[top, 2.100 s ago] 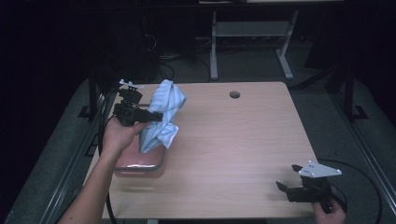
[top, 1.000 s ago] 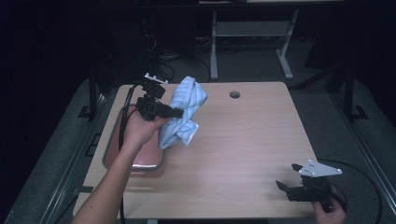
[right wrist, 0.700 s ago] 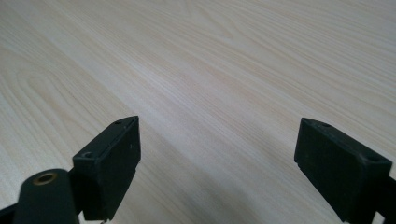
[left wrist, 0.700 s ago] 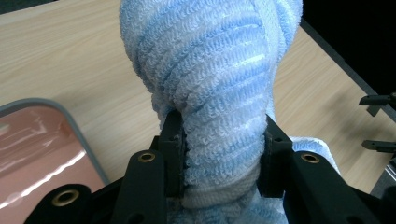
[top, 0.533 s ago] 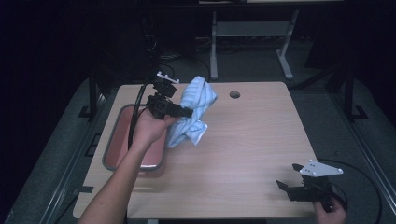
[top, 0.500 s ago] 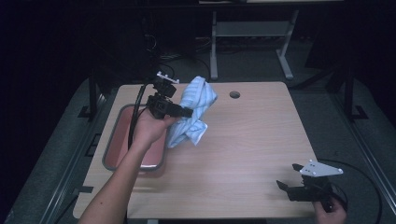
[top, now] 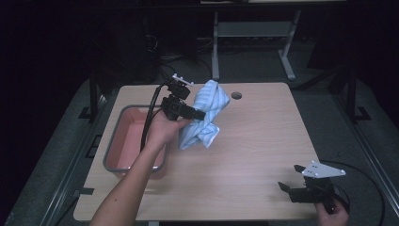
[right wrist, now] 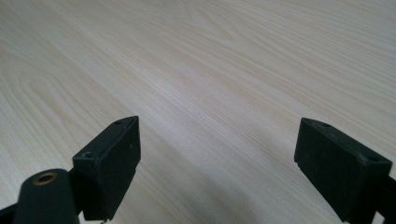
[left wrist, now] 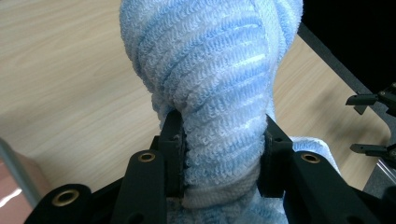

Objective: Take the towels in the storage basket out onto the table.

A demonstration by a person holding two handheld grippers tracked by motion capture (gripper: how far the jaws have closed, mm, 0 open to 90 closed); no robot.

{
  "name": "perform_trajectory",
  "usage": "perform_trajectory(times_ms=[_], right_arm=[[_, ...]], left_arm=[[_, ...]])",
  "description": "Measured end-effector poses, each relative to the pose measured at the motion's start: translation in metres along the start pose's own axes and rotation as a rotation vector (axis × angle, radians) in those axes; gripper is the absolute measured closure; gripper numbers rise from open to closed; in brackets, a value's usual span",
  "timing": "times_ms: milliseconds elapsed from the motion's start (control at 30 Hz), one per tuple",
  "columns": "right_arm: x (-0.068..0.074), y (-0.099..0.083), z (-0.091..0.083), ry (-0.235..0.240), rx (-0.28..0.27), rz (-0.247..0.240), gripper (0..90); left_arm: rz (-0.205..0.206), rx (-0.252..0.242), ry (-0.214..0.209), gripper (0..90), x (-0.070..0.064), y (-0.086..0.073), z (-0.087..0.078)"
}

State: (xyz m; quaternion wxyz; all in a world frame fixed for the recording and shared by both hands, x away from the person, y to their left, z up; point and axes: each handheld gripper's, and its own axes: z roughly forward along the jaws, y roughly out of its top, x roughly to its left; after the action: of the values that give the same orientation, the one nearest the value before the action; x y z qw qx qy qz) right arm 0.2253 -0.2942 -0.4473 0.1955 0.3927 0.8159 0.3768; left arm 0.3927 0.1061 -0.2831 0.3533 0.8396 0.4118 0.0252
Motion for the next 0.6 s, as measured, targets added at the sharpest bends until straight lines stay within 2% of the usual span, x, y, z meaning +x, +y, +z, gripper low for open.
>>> perform_trajectory(times_ms=[333, 600], right_arm=[[0.000, 0.000, -0.001, 0.002, -0.002, 0.003, 13.9], [0.001, 0.001, 0.001, 0.004, 0.003, -0.005, 13.9]], left_arm=[[0.009, 0.021, -0.020, 61.3, -0.007, 0.004, 0.019], [0.010, 0.018, -0.039, 61.3, -0.013, 0.009, 0.030]])
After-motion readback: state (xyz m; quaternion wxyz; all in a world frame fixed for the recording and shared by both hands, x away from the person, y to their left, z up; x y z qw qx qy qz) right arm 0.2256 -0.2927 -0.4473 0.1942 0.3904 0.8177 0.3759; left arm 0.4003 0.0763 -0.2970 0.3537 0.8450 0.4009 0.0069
